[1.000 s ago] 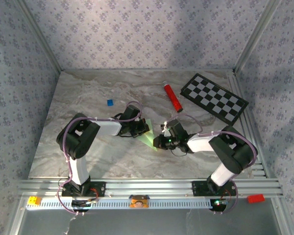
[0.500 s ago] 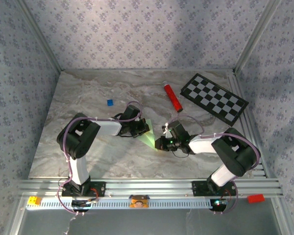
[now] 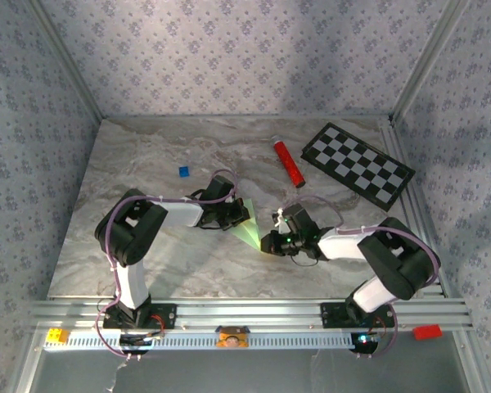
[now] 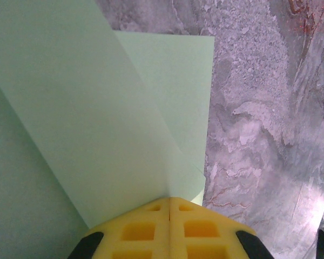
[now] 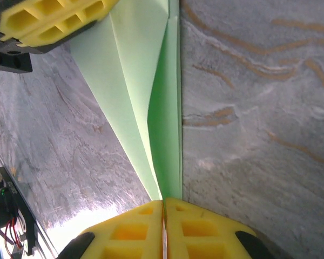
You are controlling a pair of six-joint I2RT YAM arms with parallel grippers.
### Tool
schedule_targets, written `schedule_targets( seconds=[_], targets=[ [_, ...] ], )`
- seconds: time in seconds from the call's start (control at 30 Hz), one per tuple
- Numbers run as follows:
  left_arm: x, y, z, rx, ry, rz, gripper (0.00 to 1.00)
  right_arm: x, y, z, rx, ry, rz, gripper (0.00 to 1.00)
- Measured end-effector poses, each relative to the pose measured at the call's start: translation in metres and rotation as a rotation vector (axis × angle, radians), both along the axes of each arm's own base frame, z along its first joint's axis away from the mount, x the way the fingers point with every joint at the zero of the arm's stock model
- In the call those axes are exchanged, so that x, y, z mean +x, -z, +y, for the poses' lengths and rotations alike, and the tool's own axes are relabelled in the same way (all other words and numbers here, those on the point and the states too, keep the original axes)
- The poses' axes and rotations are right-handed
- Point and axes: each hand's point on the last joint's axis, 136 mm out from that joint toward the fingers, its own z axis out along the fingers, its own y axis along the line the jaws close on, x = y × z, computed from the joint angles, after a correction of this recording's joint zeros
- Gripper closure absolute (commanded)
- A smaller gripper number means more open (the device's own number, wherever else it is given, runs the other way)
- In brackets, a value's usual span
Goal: Fold a paper plane with a square sheet of paper (pick it up from the middle)
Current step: Fourth fold the wing at the center of the table.
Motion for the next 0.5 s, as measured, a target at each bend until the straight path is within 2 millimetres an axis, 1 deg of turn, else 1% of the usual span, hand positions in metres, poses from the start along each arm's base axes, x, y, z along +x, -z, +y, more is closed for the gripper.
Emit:
schedule_targets(
  seconds=[0.23, 0.5],
  targets=[
    [-0.0012, 0.0001, -0.0011, 0.0, 0.004, 0.0, 0.99, -0.0011, 0.0013, -0.0011, -0.006, 0.0, 0.006, 0.92],
    [-0.0012, 0.0001, -0.0011, 0.0, 0.004, 0.0, 0.98, -0.002, -0.0008, -0.0033, -0.014, 0.001, 0.007, 0.85]
  ],
)
